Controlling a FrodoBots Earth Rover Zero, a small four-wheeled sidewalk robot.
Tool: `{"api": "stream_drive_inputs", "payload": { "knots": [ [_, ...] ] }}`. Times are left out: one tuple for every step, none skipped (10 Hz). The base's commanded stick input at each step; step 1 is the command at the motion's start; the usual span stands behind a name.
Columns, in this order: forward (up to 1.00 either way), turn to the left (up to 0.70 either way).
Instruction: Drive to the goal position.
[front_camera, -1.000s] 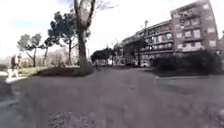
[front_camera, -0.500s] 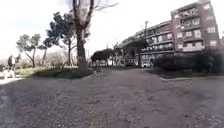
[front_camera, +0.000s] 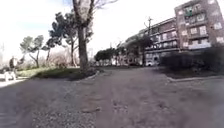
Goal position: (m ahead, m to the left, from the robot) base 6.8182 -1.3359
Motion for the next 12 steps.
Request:
{"api": "stream_drive_inputs", "payload": {
  "knots": [
    [0.70,0.00],
    [0.70,0.00],
    [0.70,0.00],
    [0.70,0.00],
    [0.70,0.00],
    [0.70,0.00],
    [0.70,-0.35],
    [0.70,-0.35],
    [0.70,-0.35],
    [0.70,-0.35],
    [0.70,-0.35],
    [0.70,0.00]
  ]
}}
